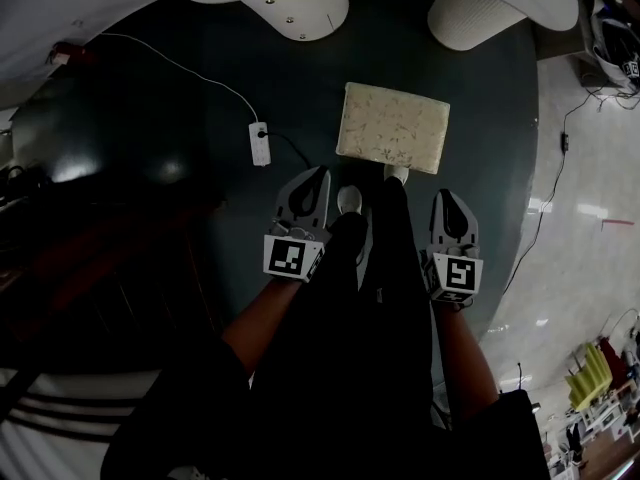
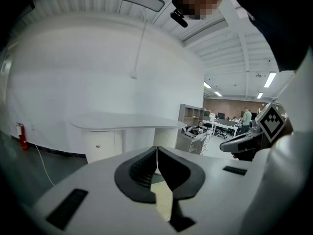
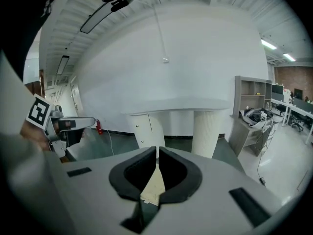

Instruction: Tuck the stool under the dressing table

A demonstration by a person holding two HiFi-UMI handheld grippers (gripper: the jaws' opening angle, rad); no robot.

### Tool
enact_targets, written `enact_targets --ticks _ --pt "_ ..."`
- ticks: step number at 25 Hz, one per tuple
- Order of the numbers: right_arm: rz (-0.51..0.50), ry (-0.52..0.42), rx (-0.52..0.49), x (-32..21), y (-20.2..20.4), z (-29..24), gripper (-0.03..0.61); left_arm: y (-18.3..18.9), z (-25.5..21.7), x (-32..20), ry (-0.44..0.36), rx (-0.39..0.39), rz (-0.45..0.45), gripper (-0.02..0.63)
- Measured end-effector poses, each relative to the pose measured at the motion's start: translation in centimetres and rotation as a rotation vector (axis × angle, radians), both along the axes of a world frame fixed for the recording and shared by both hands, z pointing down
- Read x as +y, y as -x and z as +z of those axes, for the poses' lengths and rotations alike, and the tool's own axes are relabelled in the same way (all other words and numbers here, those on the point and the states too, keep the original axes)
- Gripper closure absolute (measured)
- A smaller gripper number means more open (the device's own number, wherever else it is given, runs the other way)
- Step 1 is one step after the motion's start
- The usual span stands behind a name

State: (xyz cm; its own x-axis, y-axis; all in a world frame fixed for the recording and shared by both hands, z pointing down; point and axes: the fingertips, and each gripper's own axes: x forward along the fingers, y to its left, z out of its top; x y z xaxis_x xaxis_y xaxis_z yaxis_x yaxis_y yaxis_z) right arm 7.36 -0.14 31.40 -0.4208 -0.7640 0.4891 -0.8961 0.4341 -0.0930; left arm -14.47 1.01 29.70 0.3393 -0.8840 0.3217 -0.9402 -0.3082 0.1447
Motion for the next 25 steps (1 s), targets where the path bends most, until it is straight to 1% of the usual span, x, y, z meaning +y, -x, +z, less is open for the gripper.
enact_targets --ticks 3,7,10,13,16,18,19,21,22,23,24,25 --pt "-0.010 0.011 -0.002 -1.6 0.3 3.7 0.538 -0.3 4.4 -1.0 0.035 0.005 -0.007 0.595" --pt "0.045 0.050 0.021 -2.8 -2.1 9.7 0.538 0.1 10.9 -2.1 0.082 0.000 -0.017 0.595" --pt "0.080 0.087 0.052 -3.4 -3.5 14.0 0.538 0.2 15.1 -3.0 0.138 0.009 0.028 0.595" --pt "0.107 0.145 0.100 -2.8 -4.9 18.1 0.538 0.5 19.3 -2.6 0.198 -0.013 0.043 0.595" --pt "0.096 0.197 0.116 -2.1 -5.6 21.8 0.538 0.9 22.6 -2.5 0.221 -0.045 0.060 0.594" --pt "0.077 0.221 0.126 -1.8 -5.7 24.0 0.538 1.0 24.9 -2.4 0.242 -0.050 0.079 0.594" --pt "0.074 0.234 0.130 -1.6 -5.8 25.0 0.537 1.0 26.0 -2.3 0.253 -0.043 0.091 0.580" --pt "0.073 0.264 0.141 -1.0 -5.9 27.2 0.537 0.6 27.8 -1.9 0.280 -0.019 0.127 0.488" --pt "0.065 0.280 0.150 -0.6 -5.9 28.3 0.533 0.4 28.7 -1.7 0.296 -0.007 0.143 0.456" --pt "0.050 0.298 0.159 -0.3 -6.0 29.5 0.503 0.2 29.6 -1.5 0.312 0.000 0.154 0.440" --pt "0.030 0.318 0.168 -0.1 -6.1 30.7 0.452 0.1 30.6 -1.3 0.330 -0.001 0.161 0.434" --pt "0.010 0.337 0.176 0.1 -6.3 31.9 0.436 -0.1 31.6 -1.1 0.347 -0.008 0.168 0.430"
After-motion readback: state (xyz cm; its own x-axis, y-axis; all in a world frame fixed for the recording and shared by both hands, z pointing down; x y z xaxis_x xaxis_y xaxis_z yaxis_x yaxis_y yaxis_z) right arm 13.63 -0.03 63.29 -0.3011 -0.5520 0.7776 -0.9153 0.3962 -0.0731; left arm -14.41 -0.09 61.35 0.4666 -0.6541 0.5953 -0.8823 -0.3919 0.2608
